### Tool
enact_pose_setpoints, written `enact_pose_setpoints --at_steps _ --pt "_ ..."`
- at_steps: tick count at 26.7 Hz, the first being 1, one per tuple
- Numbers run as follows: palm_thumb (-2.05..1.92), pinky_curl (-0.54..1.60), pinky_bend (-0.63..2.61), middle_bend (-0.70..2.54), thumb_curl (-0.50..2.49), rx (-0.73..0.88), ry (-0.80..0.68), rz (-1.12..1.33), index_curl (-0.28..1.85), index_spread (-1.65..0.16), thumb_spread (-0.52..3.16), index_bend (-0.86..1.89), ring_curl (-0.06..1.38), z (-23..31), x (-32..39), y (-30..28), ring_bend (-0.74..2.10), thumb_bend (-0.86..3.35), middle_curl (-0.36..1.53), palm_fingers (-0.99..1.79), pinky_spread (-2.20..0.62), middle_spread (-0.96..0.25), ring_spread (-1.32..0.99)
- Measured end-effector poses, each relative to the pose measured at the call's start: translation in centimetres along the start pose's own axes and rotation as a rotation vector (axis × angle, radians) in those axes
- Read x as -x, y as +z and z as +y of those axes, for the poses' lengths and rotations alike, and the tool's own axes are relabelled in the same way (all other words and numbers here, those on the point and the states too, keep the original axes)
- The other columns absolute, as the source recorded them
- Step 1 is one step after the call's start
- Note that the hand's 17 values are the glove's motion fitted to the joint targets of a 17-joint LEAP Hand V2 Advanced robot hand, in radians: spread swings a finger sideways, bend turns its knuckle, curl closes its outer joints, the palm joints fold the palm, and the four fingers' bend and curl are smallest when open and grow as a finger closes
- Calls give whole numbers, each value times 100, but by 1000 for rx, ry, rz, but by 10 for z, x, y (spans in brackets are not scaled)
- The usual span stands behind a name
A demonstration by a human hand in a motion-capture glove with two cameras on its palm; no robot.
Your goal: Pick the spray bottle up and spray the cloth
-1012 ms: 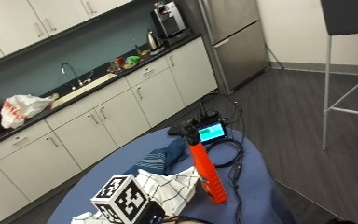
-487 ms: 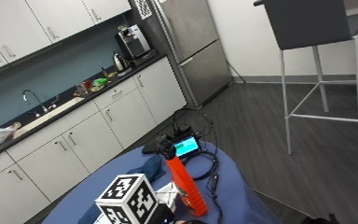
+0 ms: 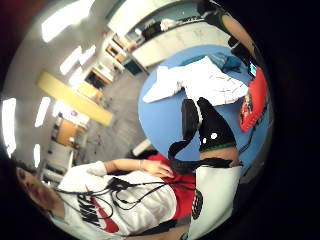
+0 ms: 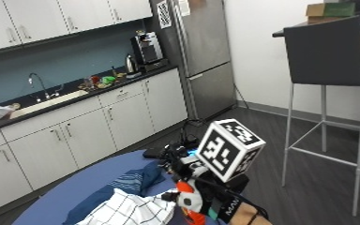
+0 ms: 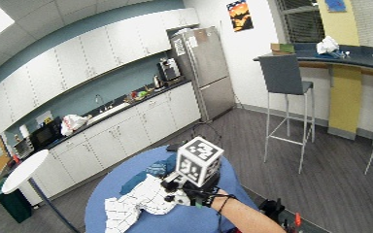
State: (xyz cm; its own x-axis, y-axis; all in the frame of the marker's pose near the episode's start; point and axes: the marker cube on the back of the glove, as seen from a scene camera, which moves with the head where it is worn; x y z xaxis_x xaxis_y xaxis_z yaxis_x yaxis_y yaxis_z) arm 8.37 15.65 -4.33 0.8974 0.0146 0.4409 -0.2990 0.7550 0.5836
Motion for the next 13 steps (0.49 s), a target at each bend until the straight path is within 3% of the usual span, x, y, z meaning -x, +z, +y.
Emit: enact_pose_setpoints --at_steps 6,13 --pt "66 23 52 44 31 -172 313 -229 19 -36 119 17 28 20 -81 8 46 23 32 65 16 -5 0" --pt "66 25 53 39 32 -214 426 -519 21 -35 117 13 29 22 -137 42 43 17 33 65 16 -4 0"
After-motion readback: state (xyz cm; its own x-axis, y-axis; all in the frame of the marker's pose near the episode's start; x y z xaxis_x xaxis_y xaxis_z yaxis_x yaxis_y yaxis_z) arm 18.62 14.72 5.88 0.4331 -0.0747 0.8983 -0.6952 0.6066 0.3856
